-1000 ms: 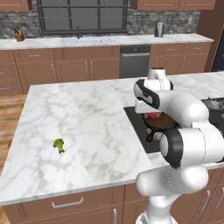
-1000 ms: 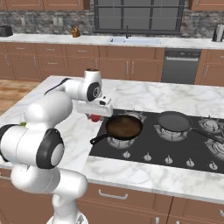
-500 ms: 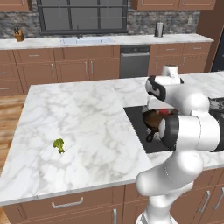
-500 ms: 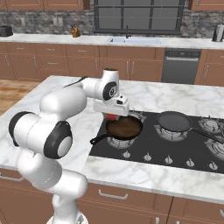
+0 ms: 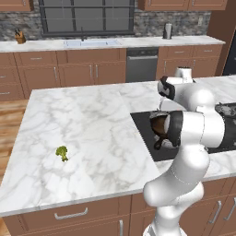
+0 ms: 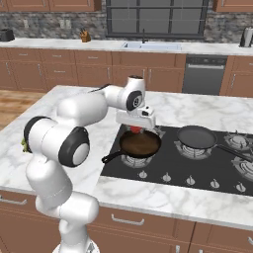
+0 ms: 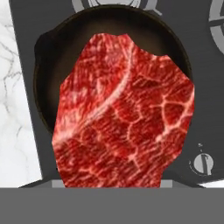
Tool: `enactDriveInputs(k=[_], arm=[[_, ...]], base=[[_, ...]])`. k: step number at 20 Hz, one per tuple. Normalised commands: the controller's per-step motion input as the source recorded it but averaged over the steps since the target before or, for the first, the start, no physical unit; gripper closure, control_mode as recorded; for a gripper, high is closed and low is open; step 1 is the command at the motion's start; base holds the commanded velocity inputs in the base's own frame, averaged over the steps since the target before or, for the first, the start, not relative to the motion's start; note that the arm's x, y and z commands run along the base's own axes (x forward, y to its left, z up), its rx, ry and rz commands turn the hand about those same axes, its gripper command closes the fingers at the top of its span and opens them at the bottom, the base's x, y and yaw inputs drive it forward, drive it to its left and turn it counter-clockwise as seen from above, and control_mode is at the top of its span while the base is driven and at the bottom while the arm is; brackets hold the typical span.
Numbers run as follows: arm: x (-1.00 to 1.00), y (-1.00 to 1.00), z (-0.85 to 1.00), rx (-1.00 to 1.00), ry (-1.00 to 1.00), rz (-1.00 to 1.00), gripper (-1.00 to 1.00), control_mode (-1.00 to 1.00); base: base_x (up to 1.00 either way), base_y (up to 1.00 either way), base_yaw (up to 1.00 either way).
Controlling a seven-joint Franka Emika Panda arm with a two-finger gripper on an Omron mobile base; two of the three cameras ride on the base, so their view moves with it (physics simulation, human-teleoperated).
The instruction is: Place both pans onto different burners. Then place the broccoli and the steak on different pans.
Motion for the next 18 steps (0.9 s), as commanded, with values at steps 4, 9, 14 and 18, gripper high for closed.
enactDriveInputs(k=[4, 9, 14, 18], arm=[[0.16, -0.02, -0.3, 0.0, 0.0, 0.0, 1.0, -1.0], [0.08, -0.13, -0.44, 0.0, 0.0, 0.0, 1.0, -1.0], [0.15, -0.07, -0.37, 0.0, 0.0, 0.0, 1.0, -1.0], [0.16, 0.0, -0.35, 0.0, 0.0, 0.0, 1.0, -1.0]], base=[[0.0, 0.0, 0.0], [0.0, 0.0, 0.0], [0.0, 0.0, 0.0], [0.0, 0.0, 0.0]])
